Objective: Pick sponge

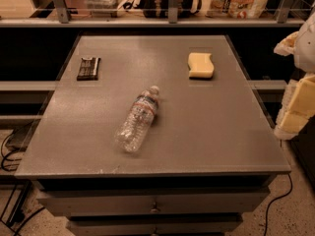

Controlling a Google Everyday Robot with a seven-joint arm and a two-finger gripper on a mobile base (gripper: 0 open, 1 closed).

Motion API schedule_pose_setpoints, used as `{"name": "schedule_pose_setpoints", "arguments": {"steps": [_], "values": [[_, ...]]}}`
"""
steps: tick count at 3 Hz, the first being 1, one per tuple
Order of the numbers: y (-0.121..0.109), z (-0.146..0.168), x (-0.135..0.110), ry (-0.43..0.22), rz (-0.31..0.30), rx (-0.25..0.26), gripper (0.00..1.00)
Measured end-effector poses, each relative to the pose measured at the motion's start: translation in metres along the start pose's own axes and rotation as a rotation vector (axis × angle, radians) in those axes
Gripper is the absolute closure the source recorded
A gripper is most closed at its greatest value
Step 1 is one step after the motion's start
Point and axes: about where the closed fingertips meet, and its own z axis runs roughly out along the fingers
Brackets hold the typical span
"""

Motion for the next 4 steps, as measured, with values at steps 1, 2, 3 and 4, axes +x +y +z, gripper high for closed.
{"name": "schedule_pose_setpoints", "arguments": {"steps": [1, 2, 3, 4], "values": [[0.000, 0.000, 0.000, 0.000, 0.000, 0.000, 0.00], [-0.003, 0.001, -0.001, -0.015, 0.021, 0.008, 0.00], [-0.015, 0.011, -0.004, -0.100, 0.072, -0.009, 0.00], [-0.039, 0.030, -0.015, -0.187, 0.121, -0.031, 0.00]]}}
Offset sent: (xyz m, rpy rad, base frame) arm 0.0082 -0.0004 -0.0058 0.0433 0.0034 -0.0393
